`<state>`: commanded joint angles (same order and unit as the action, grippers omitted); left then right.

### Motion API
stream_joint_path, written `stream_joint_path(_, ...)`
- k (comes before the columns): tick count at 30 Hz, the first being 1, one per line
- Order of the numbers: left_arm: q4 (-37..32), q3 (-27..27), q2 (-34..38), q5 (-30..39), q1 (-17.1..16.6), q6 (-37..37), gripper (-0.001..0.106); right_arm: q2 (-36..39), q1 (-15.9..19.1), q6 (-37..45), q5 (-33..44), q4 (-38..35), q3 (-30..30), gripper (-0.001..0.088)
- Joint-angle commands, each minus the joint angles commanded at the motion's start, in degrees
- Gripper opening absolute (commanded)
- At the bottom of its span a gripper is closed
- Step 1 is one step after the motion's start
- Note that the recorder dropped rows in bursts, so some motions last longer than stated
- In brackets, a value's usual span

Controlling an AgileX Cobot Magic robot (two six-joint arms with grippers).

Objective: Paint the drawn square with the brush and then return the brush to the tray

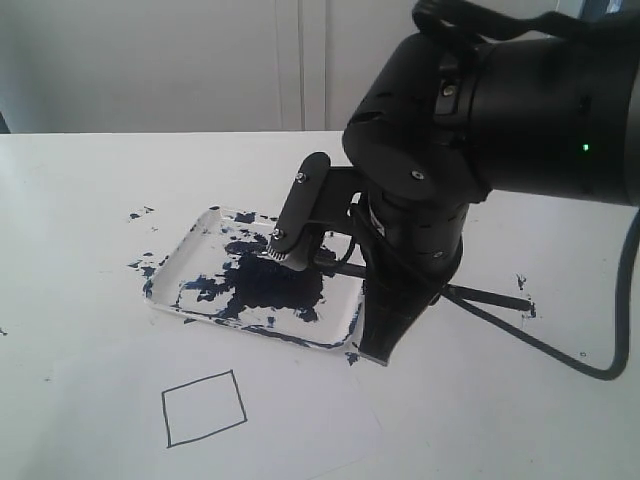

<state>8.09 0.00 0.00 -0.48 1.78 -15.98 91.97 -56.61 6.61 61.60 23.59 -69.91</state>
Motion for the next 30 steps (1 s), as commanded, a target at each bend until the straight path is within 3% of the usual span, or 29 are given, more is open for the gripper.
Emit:
stream_joint_path(3, 4.0, 0.0, 0.0, -0.4, 0.0, -10.1, 0.000, 0.0, 0.0, 0.0, -1.2, -1.2, 0.0, 0.0000)
stream_joint_path(5, 4.0, 0.0, 0.0, -1.0, 0.0, -11.1, 0.000, 0.0, 0.0, 0.0, -1.5, -1.3, 0.0, 0.0000)
stream_joint_path(9, 4.7, -3.4, 0.0, 7.2, 0.0, -10.9, 0.000, 0.0, 0.0, 0.1, -1.5, -1.3, 0.0, 0.0000)
stream_joint_path(14, 8.7, -11.5, 1.9, 14.4, 0.1, -1.8, 0.000, 0.0, 0.0, 0.6, -2.2, -2.0, 0.0, 0.0000)
stream_joint_path(19, 16.5, -17.1, 11.2, 19.8, 0.2, 10.3, 0.000, 0.0, 0.0, 0.6, -2.5, -3.1, 0.0, 0.0000)
stream_joint_path(23, 28.2, -22.2, 25.7, 24.8, 0.2, 27.7, 0.000, 0.0, 0.0, 0.6, -2.1, -3.4, 0.0, 0.0000)
stream_joint_path(26, 28.9, -27.2, 37.4, 28.8, 0.2, 34.2, 0.000, 0.0, 0.0, 0.7, -0.1, -3.5, 0.0, 0.0000)
stream_joint_path(30, 29.2, -29.8, 48.8, 31.6, 0.2, 40.5, 0.000, 0.0, 0.0, 0.7, 0.1, -3.9, 0.0, 0.0000)
